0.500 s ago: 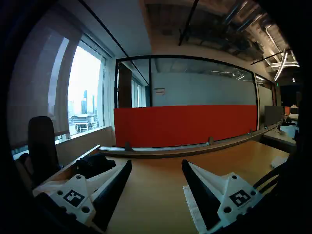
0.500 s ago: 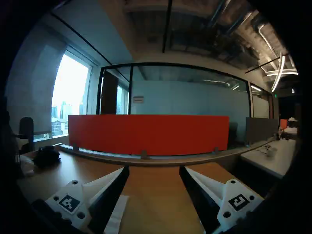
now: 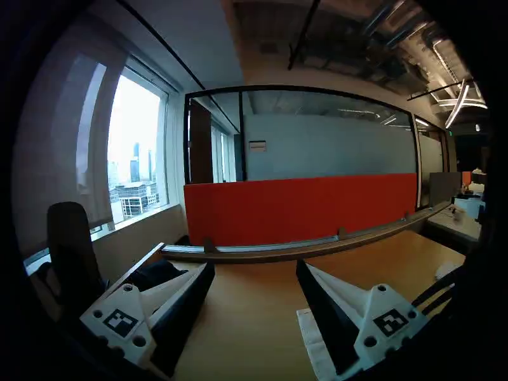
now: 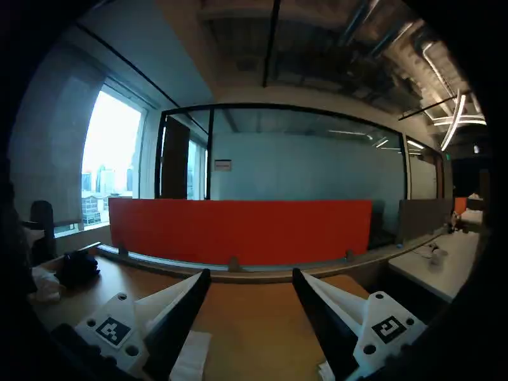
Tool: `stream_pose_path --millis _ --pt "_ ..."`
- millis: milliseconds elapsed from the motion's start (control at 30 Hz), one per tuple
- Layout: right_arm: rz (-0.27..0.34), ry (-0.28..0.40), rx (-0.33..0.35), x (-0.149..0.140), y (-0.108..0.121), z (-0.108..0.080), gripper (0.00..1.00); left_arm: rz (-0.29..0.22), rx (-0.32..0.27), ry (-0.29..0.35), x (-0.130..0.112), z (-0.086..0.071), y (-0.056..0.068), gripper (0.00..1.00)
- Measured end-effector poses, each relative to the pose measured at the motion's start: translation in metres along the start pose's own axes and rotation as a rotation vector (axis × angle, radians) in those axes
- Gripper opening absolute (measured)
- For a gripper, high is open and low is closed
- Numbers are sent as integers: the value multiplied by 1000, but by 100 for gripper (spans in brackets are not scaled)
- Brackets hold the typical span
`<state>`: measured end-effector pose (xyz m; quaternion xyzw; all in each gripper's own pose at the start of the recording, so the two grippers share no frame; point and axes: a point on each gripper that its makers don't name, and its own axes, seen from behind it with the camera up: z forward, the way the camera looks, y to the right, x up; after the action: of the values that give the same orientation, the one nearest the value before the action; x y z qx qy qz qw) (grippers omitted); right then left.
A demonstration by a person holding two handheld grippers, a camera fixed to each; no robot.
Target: Fold towel
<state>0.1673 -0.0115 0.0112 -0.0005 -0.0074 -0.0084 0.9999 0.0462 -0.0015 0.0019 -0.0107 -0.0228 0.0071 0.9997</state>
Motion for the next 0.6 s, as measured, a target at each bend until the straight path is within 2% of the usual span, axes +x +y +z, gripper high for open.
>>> stream_pose_path --millis 233,600 --pt "-53 -62 111 -4 -21 4 99 44 -90 -57 -6 4 17 95" --pt "-154 -202 355 -33 -68 -2 99 93 -240 -131 -21 9 38 95"
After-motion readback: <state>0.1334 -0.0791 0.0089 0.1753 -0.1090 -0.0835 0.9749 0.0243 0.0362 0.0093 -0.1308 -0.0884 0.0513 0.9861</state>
